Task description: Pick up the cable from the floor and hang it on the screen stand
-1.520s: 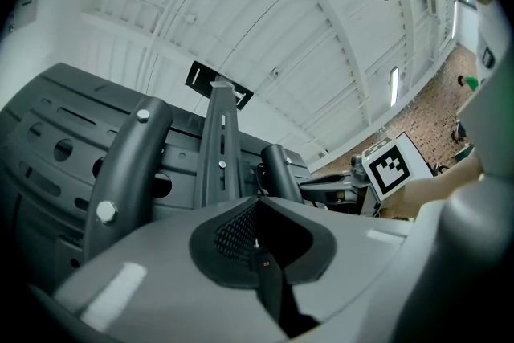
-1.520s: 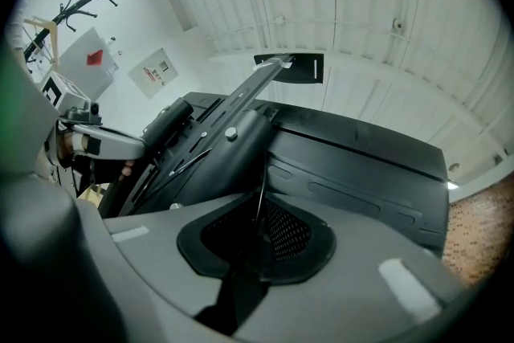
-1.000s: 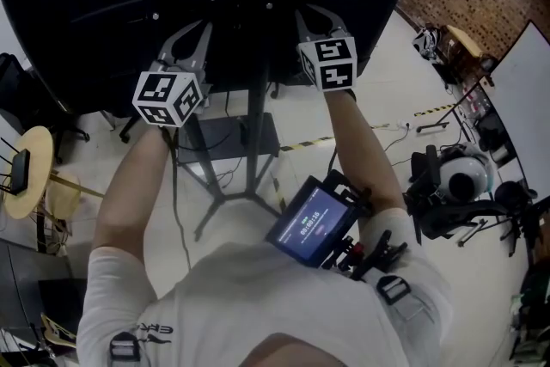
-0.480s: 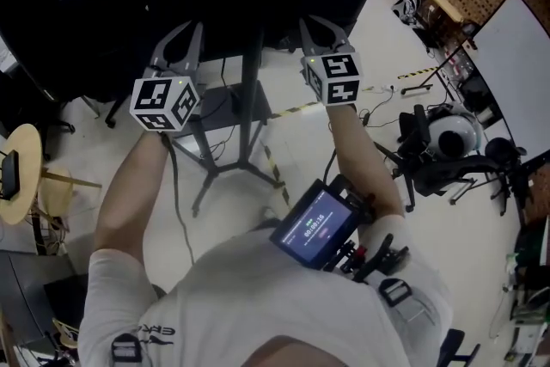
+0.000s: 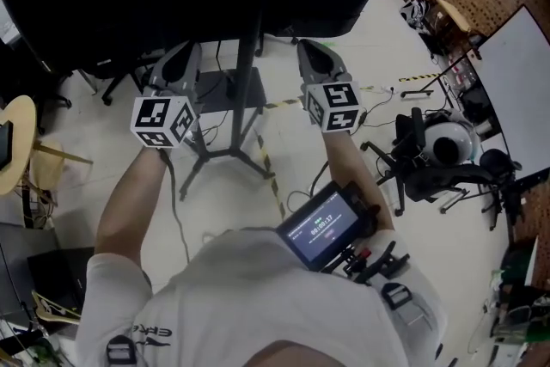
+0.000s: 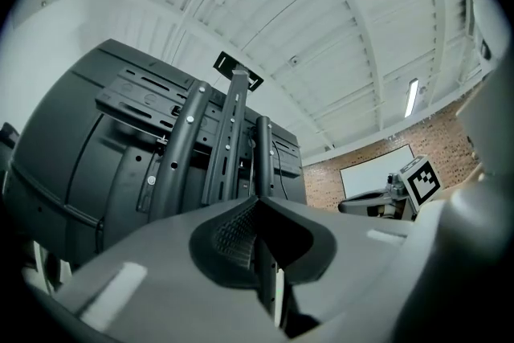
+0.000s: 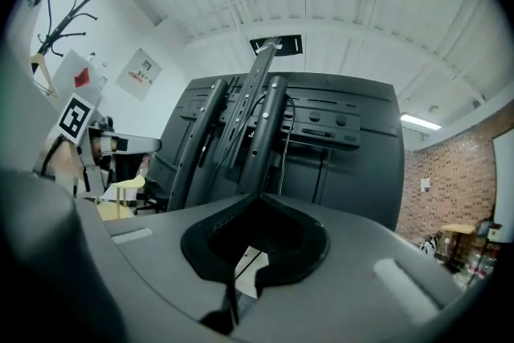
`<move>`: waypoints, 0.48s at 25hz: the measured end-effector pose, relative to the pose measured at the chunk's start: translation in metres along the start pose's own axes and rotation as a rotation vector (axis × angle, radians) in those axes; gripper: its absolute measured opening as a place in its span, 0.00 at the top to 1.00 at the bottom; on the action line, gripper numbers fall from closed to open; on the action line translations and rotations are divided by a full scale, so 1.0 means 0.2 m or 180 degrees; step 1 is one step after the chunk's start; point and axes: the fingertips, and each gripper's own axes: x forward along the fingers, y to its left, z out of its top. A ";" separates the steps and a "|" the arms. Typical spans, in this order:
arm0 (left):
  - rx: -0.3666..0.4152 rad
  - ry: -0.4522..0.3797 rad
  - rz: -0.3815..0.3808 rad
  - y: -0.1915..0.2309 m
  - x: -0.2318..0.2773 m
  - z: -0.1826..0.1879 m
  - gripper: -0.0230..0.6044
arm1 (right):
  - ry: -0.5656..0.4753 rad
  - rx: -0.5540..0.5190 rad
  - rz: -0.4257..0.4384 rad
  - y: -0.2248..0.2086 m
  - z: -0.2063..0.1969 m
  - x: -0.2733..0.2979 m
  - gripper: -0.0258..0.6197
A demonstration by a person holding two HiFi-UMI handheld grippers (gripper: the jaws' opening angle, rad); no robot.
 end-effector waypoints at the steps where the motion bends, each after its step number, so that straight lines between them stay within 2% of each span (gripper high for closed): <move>1: 0.0008 0.0006 0.0032 -0.02 -0.01 -0.02 0.96 | -0.0020 0.0018 0.0044 -0.01 -0.02 -0.02 0.94; 12: 0.0289 0.0076 0.0422 -0.44 -0.11 -0.14 0.96 | -0.0083 0.0353 0.0387 -0.24 -0.29 -0.32 0.94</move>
